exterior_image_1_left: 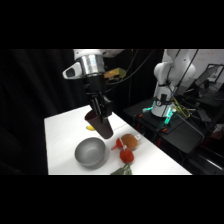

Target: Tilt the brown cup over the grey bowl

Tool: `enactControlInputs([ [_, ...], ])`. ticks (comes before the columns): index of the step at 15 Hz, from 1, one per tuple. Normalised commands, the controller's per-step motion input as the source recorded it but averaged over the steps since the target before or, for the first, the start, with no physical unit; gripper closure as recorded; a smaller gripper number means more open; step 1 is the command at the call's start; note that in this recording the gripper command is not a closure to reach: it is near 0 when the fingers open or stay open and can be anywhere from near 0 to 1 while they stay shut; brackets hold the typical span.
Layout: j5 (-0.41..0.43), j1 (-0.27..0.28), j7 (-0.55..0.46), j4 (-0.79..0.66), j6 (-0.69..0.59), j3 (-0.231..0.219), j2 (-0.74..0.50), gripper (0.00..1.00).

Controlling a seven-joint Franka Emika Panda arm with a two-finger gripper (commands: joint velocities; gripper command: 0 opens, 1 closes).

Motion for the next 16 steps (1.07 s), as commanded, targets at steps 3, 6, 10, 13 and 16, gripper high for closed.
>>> enactControlInputs([
  [3, 0.405, -0.366, -0.67, 1.0, -0.73, 0.092, 0.8, 0.09],
  [6, 0.247, -0.401, -0.45, 1.0, -0.91, 0.137, 0.67, 0.1],
  [10, 0.201, -0.264, -0.11, 1.0, -0.99, 0.164, 0.56, 0.1],
  [13, 0.266, -0.11, 0.16, 0.98, -0.92, 0.181, 0.58, 0.1],
  [16, 0.325, -0.088, 0.28, 0.98, -0.86, 0.185, 0.63, 0.1],
])
